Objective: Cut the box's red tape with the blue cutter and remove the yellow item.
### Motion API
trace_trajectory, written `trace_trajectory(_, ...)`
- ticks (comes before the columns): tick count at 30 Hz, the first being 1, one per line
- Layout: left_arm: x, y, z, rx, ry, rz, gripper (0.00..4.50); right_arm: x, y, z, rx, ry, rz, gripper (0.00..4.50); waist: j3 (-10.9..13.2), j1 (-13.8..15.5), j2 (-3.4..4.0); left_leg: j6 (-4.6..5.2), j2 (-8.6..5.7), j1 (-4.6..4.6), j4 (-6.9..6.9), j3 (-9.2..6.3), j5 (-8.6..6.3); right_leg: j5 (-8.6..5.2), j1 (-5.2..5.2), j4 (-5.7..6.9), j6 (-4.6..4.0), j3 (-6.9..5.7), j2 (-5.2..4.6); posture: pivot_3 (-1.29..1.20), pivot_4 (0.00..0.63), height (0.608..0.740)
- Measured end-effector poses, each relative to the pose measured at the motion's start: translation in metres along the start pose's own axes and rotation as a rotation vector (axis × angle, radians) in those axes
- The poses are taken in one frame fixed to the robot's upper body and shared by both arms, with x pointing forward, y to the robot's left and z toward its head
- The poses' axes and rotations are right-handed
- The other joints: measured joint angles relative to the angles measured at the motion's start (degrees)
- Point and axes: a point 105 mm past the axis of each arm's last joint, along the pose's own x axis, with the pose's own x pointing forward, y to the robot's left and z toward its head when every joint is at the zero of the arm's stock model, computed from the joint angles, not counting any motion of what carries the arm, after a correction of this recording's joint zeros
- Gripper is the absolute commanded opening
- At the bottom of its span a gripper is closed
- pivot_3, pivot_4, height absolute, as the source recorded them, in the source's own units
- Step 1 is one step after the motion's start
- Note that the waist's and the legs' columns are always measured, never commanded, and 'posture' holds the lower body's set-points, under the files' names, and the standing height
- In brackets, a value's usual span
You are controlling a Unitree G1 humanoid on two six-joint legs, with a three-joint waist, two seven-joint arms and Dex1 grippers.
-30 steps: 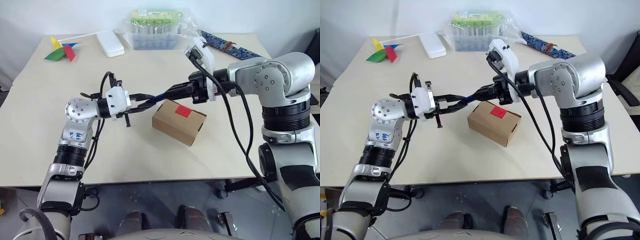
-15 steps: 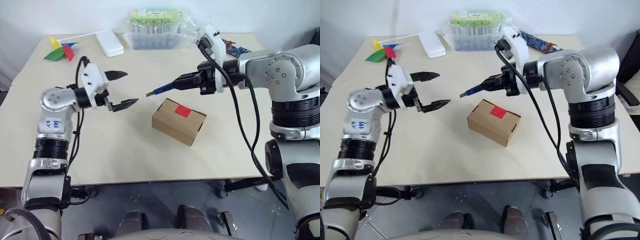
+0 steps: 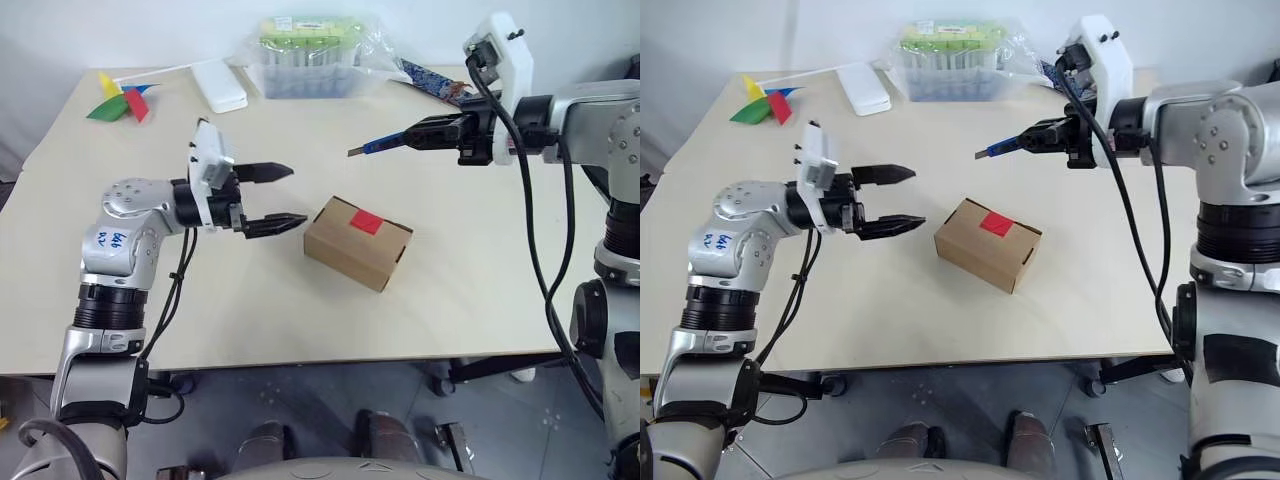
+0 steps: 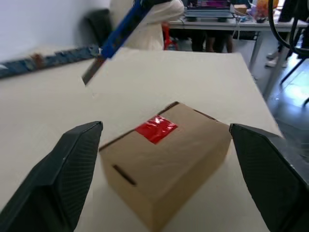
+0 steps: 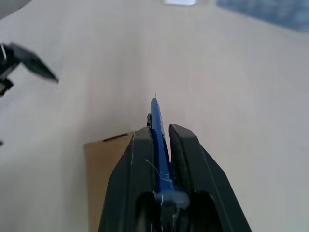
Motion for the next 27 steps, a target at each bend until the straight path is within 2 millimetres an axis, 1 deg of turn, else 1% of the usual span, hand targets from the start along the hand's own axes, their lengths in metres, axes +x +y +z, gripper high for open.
trace_trajectory(3,0.009,-0.001,-0.007,-0.026,0.022,-0.007,2.72,-0.004,-0.003,-0.008,0.004,0.014,-0.027,0.17,0.0,0.02,0.0,0.0,0.0,0.0,0.0,0.01,0.0,0.0,0.0,-0.01,0.0,0.01,0.0,0.0,0.15,0.74)
trace_trajectory(5,0.018,0.001,-0.009,-0.041,0.039,-0.014,2.07,-0.008,-0.004,-0.012,0.008,0.015,-0.04,0.17,0.0,0.11,0.0,0.0,-0.01,0.0,0.01,0.02,0.0,0.0,0.0,-0.02,0.0,0.01,0.0,0.0,0.15,0.74)
trace_trajectory(10,0.034,0.001,-0.009,-0.052,0.051,-0.038,0.57,-0.009,0.001,-0.019,-0.006,0.032,-0.045,0.17,0.0,0.19,0.0,0.0,-0.02,-0.01,0.02,0.01,0.0,0.0,0.0,-0.02,0.0,0.01,0.0,0.0,0.15,0.74)
trace_trajectory(12,0.044,0.0,-0.012,-0.065,0.087,-0.061,0.02,-0.009,0.001,-0.025,-0.011,0.044,-0.054,0.17,0.0,0.47,0.0,0.0,-0.03,-0.01,0.03,0.03,0.0,0.0,0.0,-0.03,0.01,0.02,0.0,0.0,0.15,0.74)
trace_trajectory(14,0.051,0.0,-0.022,-0.078,0.161,-0.074,0.0,-0.008,0.003,-0.03,-0.019,0.052,-0.059,0.17,0.0,0.51,0.0,0.0,-0.04,-0.01,0.03,0.06,0.0,0.0,0.0,-0.03,0.01,0.03,0.0,0.0,0.15,0.74)
trace_trajectory(17,0.053,-0.003,-0.033,-0.099,0.228,-0.089,0.0,-0.008,0.006,-0.03,-0.034,0.049,-0.059,0.17,0.0,0.46,0.0,0.0,-0.03,-0.01,0.01,0.05,0.0,0.0,-0.01,-0.02,0.01,0.02,0.0,0.0,0.15,0.74)
trace_trajectory(26,0.053,0.001,-0.05,-0.112,0.377,-0.064,0.0,0.003,0.015,-0.031,-0.048,0.046,-0.023,0.17,0.0,0.26,0.0,0.0,-0.03,-0.01,0.02,0.05,0.0,0.0,-0.01,-0.02,0.01,0.03,0.01,0.0,0.15,0.74)
trace_trajectory(27,0.054,0.001,-0.049,-0.108,0.385,-0.064,0.0,0.005,0.016,-0.031,-0.055,0.046,-0.018,0.17,0.0,0.31,0.0,0.0,-0.03,-0.02,0.02,0.04,0.0,0.0,-0.01,-0.02,0.01,0.02,0.01,0.0,0.15,0.74)
